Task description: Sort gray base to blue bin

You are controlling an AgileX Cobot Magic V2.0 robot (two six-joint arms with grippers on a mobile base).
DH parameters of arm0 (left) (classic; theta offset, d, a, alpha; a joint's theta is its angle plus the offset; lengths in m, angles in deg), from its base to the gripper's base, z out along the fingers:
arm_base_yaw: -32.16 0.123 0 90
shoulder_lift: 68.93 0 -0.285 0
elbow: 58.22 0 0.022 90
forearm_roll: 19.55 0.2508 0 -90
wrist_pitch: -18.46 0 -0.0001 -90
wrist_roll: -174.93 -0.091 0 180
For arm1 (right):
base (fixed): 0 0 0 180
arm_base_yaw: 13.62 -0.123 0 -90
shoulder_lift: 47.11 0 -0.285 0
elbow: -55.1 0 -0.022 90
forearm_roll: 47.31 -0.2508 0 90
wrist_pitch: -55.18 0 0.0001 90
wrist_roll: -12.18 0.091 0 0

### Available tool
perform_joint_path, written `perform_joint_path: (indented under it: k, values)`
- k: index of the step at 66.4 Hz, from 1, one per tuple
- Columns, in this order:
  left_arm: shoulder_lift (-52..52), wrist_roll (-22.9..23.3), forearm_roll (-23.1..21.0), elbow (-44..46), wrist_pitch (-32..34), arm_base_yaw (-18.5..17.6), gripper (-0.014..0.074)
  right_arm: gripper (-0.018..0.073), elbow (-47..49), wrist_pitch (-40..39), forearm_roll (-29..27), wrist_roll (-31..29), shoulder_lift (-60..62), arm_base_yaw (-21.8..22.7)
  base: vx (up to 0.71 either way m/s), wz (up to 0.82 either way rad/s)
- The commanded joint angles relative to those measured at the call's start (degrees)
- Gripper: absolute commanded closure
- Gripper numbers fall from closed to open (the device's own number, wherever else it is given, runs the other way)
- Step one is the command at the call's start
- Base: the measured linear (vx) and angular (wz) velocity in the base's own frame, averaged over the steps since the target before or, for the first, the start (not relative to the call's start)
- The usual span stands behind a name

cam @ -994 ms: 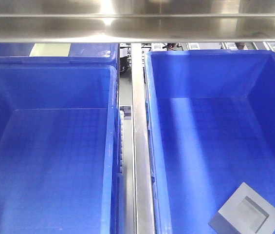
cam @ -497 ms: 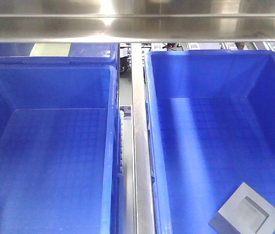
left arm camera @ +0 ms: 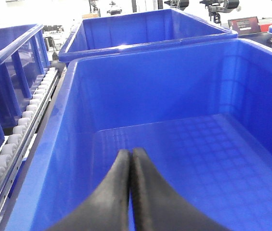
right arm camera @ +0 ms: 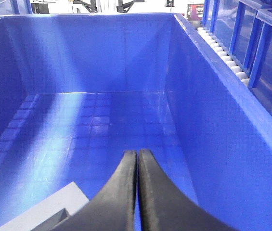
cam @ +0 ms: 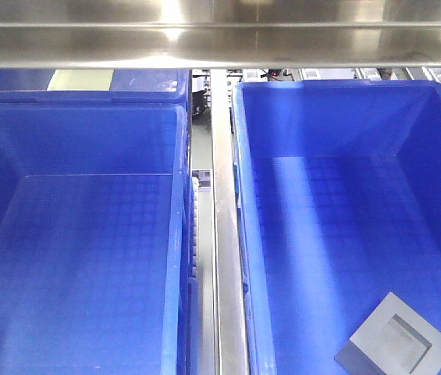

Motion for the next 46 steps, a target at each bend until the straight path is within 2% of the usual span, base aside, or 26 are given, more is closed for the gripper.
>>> perform_joint_path:
  k: [1,46]
  values:
    - [0.58,0.63,0.00,1.14,4.55,-0.42,0.0604,0.0564,-0.38,-1.97,0.48,-0.65,-1.03,0.14,0.00,0.00]
    - [0.58,0.63,0.00,1.14,4.55,-0.42,0.0603,0.0564,-0.38,-1.97,0.48,-0.65,-1.03,0.14,0.00,0.00]
